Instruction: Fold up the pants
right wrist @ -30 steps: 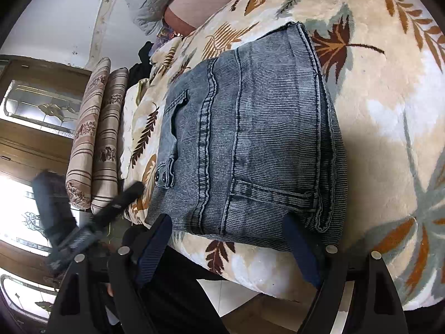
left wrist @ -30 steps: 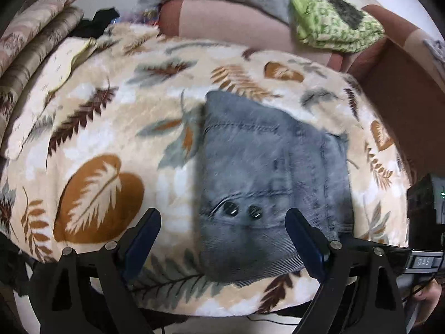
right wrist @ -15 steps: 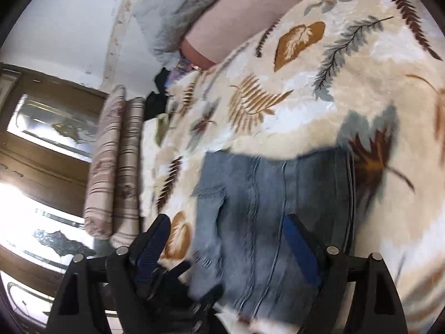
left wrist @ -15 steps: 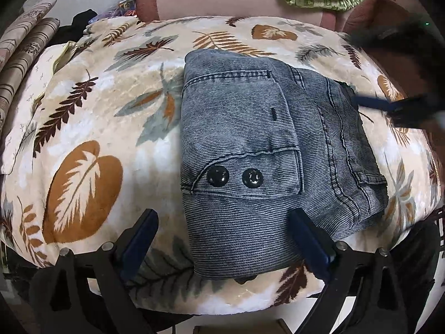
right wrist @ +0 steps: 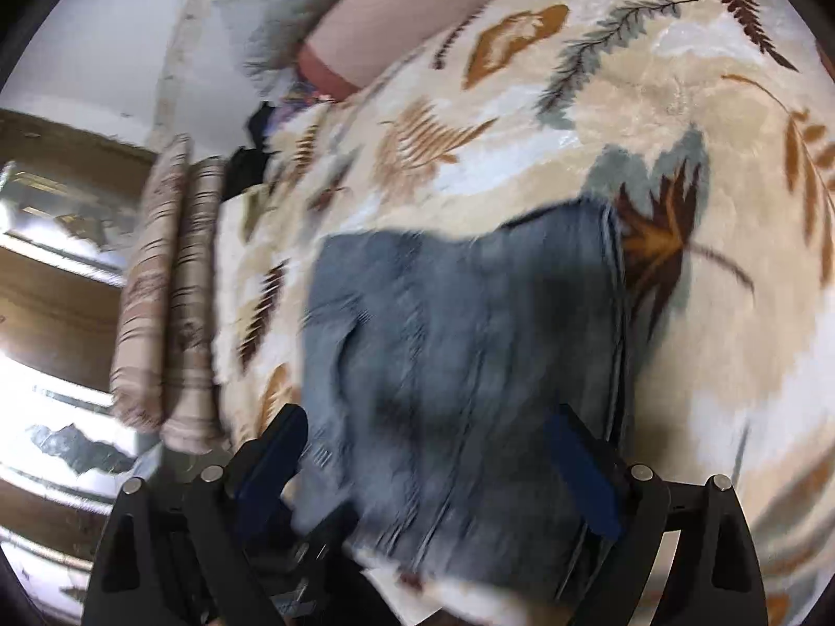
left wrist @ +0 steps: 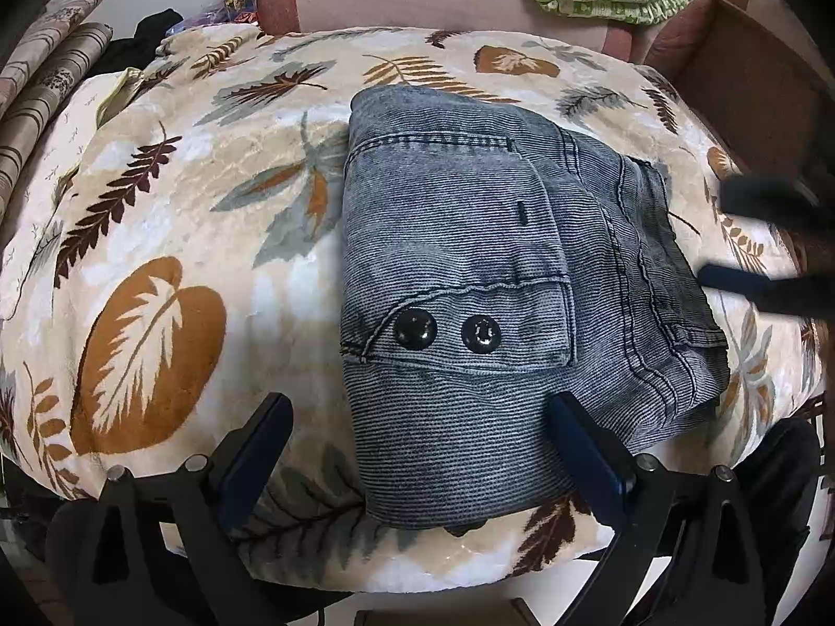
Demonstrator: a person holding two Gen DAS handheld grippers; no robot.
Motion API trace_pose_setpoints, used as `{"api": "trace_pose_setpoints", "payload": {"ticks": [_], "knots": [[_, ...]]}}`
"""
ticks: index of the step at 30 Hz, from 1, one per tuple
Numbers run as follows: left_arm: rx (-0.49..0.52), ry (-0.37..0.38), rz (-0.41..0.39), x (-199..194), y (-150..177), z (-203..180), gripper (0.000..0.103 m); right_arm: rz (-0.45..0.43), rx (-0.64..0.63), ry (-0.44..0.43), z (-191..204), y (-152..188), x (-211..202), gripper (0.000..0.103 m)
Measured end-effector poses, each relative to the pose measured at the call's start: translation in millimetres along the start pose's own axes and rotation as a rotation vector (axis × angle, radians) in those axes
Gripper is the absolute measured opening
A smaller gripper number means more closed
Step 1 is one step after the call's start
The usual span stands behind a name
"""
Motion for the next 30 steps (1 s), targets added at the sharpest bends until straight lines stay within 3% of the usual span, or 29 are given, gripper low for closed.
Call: {"api": "trace_pose_setpoints", "payload": {"ticks": [3, 6, 12, 16, 19, 21, 30], "knots": [[0.0, 0.0, -0.001, -0.3, 0.2, 0.1, 0.099, 0.024, 0.0, -0.029, -2.6, 28.6, -8.7, 0.094], [-0.005, -0.001, 0.003, -0.3, 0.3, -0.2, 0.099, 0.071, 0.044, -0.038, -24.0, 47.9, 11.7, 0.094], [0.0, -0.009, -0.001, -3.0, 0.5, 0.5, 0.099, 0.031, 0.01, -0.026, -6.1, 43.5, -1.6, 0.094], [-0.001, -0.008, 0.0, -2.3, 0.2, 0.0, 0.099, 0.021, -0.025, -0.078, 7.1, 55.8, -9.0, 0.094], [0.003, -0.005, 0.003, -1.7, 0.4, -0.3, 0.099, 0.091, -0.008, -0.011, -15.5, 67.5, 13.7, 0.094], [0.004, -0.007, -0.003, -2.8, 0.4, -0.1, 0.099, 0.05, 0.009, -0.046, -15.8, 66.0, 10.8, 0.094], [0.003, -0.009, 0.001, -2.6, 0.1, -0.5, 0.099, 0.064, -0.013, -0.035, -10.8, 64.8, 12.6, 0.094]]}}
Point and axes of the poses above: each gripper's, at about its wrist camera, not at the fingertips, and x roughly the way its jaws point, z to its left, y to its underside, the point moved 4 cm from there along x, roughly the way its jaws point, and after that the axes turned 4 degrees about -y, right-handed, at the moved point
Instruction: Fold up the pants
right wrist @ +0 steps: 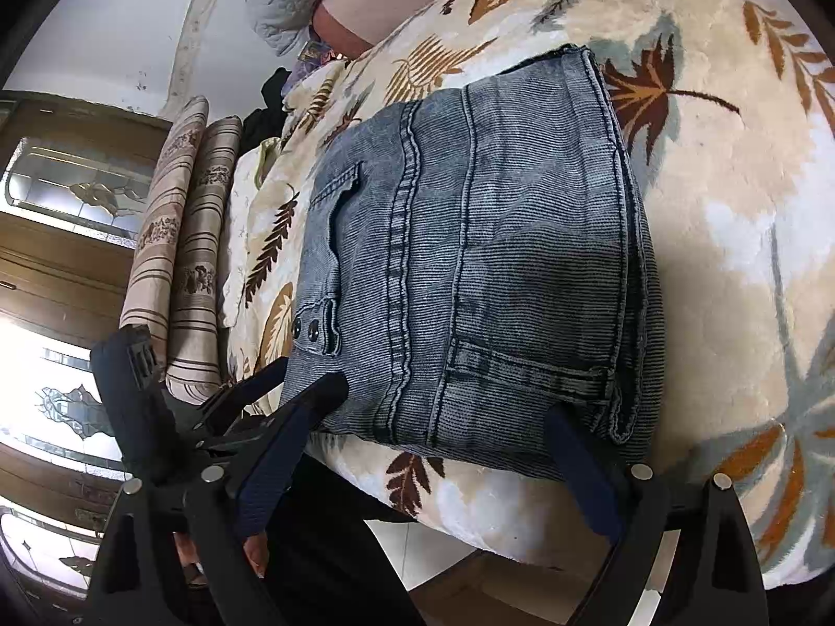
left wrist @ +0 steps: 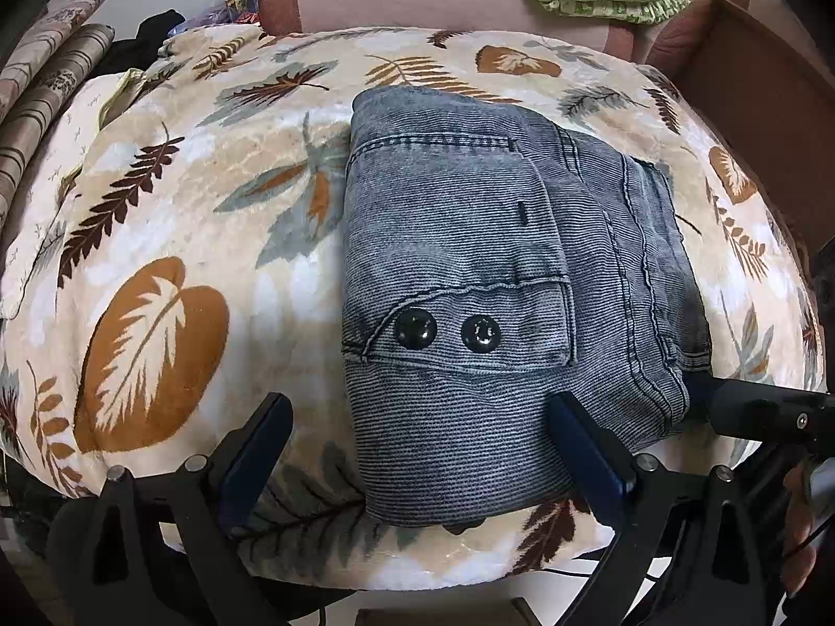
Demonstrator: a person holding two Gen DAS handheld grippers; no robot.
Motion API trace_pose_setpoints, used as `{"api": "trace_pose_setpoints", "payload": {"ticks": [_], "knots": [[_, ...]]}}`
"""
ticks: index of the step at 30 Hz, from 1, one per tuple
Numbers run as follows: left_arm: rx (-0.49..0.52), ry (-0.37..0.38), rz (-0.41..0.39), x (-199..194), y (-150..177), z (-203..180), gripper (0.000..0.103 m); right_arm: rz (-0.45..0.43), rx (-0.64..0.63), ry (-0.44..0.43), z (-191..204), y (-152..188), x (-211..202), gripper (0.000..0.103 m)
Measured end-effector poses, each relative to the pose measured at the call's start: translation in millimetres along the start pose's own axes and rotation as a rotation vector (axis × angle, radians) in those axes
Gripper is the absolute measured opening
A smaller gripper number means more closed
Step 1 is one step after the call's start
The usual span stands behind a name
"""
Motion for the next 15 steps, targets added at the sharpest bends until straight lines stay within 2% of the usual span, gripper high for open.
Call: {"api": "trace_pose_setpoints", "payload": {"ticks": [15], "knots": [[-0.001, 0.0, -0.001, -0.2, 0.3, -0.1, 0.099, 0.016, -0.015, 0.01, -0.5, 0.2, 1.8, 0.094]]}}
Point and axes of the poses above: each gripper's, at about its wrist camera, not at the fingertips, and x roughly the way its jaws point, z to its left, y to its underside, the point moved 4 cm from there along x, roughly the way its jaws point, and after that the axes turned 4 degrees about -y, right-handed, at the moved point
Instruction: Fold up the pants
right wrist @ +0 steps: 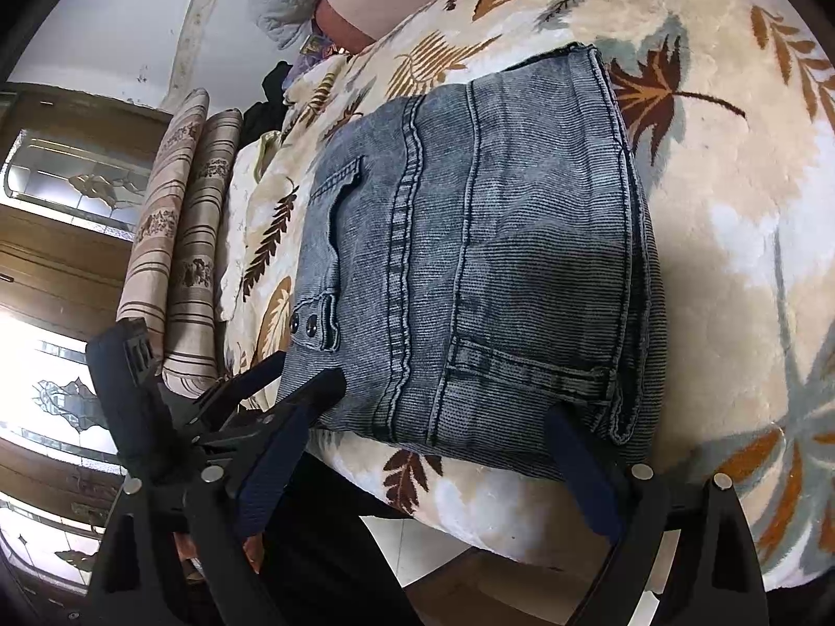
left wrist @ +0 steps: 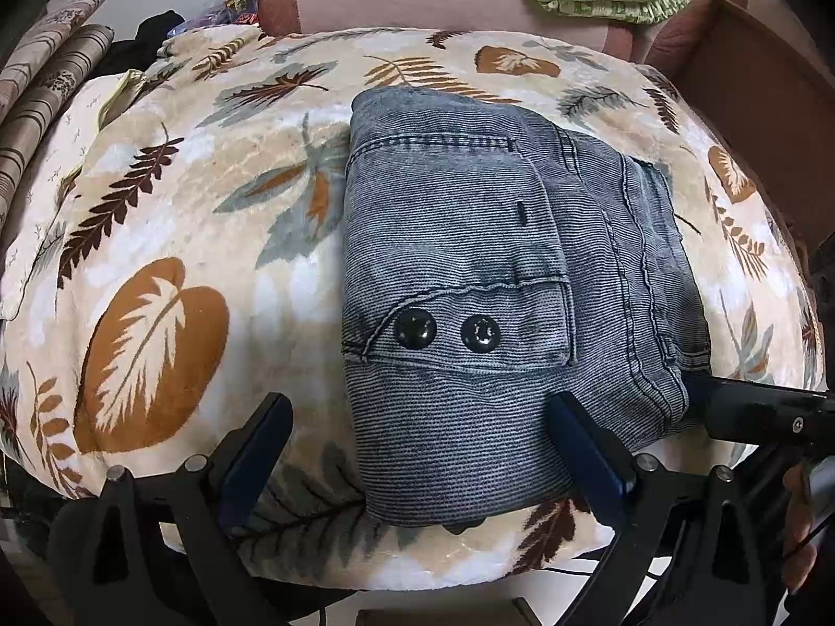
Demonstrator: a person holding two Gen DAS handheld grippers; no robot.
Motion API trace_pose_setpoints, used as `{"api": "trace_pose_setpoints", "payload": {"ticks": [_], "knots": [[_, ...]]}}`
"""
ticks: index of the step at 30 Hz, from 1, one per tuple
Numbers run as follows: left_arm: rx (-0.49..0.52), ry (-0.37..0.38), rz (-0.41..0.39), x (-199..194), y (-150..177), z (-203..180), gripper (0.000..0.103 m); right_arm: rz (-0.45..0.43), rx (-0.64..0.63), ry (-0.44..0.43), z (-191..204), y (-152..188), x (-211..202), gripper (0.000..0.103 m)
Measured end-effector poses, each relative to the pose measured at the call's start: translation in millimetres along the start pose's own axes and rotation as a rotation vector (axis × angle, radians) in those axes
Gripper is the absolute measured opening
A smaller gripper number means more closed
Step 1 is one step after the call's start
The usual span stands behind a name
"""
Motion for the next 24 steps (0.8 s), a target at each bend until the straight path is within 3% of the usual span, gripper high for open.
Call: {"api": "trace_pose_setpoints", "payload": {"ticks": [10, 24], "knots": [[-0.007, 0.025, 0.008, 2.8, -0.4, 0.5, 0.099, 0.024, -0.007, 0.021, 2.3, -2.2, 2.9, 0.095], [0.005, 0.004, 0.03, 1.6, -2.9, -0.4, 0.099, 0.021, -0.018, 0.024, 3.5, -0.8, 4.6, 0.097]]}}
Point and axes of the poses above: each gripper's, at about its wrist camera, not at the fingertips, and x roughly the way its jaws point, z to its left, y to its underside, the point moved 4 cm from there along x, roughly the way its jaws point, and after that the axes turned 4 degrees about -y, right-handed, at the moved point
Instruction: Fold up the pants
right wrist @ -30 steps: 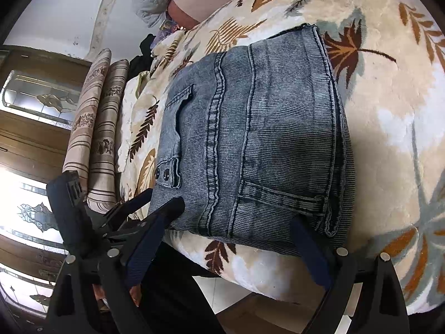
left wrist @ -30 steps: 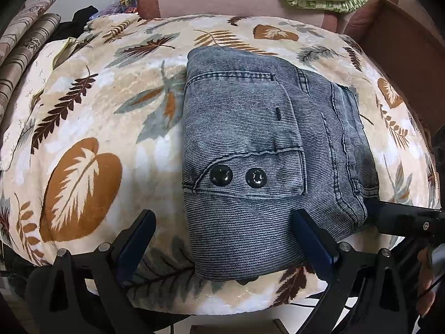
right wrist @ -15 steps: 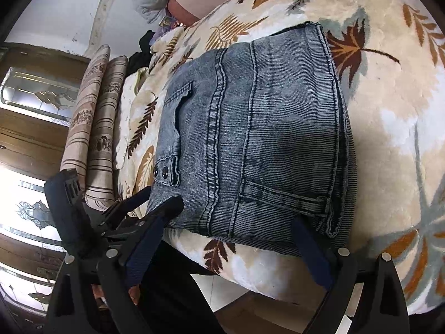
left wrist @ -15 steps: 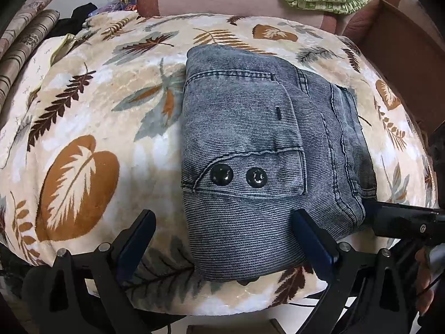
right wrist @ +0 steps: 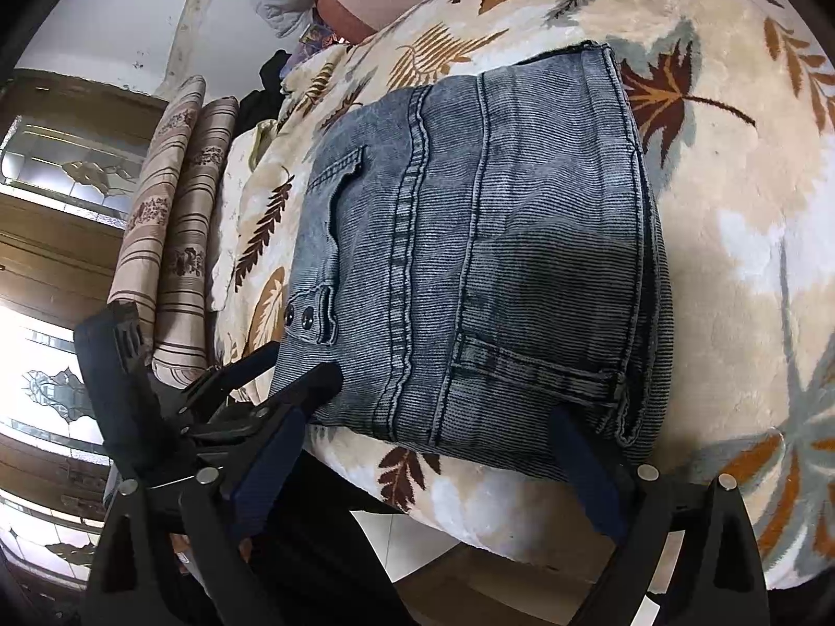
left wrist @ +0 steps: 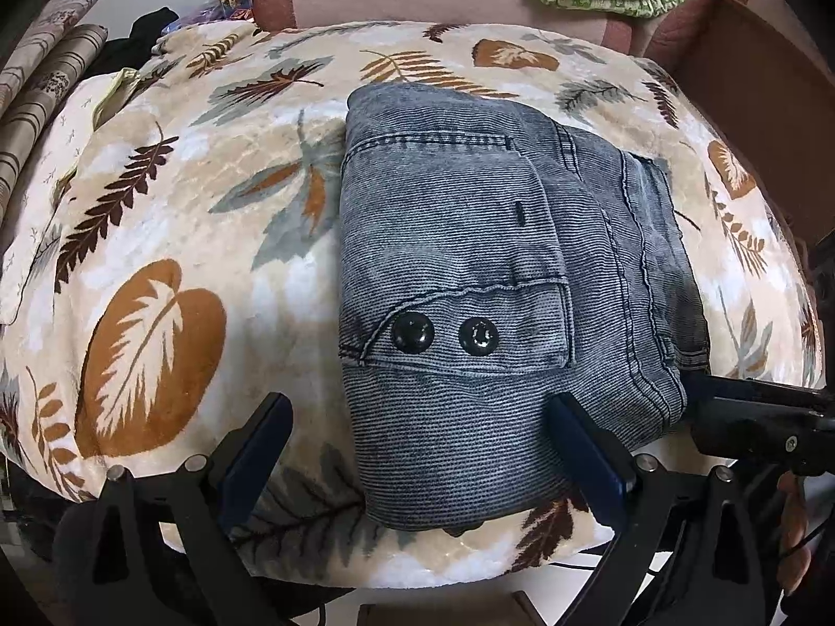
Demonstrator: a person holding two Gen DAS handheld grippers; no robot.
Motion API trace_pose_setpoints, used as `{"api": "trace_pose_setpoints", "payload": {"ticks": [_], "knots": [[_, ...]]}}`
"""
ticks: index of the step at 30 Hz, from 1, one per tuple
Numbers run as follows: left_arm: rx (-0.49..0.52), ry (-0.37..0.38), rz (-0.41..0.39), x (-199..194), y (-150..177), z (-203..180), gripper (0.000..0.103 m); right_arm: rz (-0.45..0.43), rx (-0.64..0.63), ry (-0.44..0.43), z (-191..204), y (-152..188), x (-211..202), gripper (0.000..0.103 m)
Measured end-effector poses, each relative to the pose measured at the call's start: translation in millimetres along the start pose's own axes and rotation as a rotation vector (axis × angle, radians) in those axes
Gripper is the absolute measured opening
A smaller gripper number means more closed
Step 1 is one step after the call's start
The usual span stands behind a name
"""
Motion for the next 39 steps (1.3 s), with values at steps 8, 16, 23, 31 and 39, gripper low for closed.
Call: {"api": "trace_pose_setpoints", "payload": {"ticks": [8, 16, 23, 31, 39], "knots": [[-0.028, -0.007, 0.005, -16.3, -11.9, 1.5, 0.099, -0.019, 0.001, -0.032, -0.3, 1.8, -0.9, 0.1], [-0.115, 0.01, -0.051, -31.0, -20.2, 22.6, 0.099, -0.038, 0.008, -0.074, -5.2, 2.9, -6.7, 0.1], [-0.159, 0.025, -0.052, -23.2, -19.2, 41.6, 0.099, -0.089, 0.061, -0.156, -10.4, -1.9, -30.9, 0.1], [-0.153, 0.016, -0.063, -8.5, -30.2, 44.4, 0.099, -0.22, 0.155, -0.094, -42.6, -34.9, -88.5, 0.1], [-0.109, -0.008, -0.082, -7.8, -34.6, 38.3, 0.099, -0.183, 0.069, -0.123, -3.8, -58.9, -67.7, 0.1]]}}
Point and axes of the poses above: each gripper's, at about its wrist camera, not at the fingertips, and x roughly the way its jaws point, z to its left, y to its underside, the point moved 4 cm from there along x, roughly the way its jaws point, and after that the axes turned 4 degrees about -y, right-handed, at the moved point
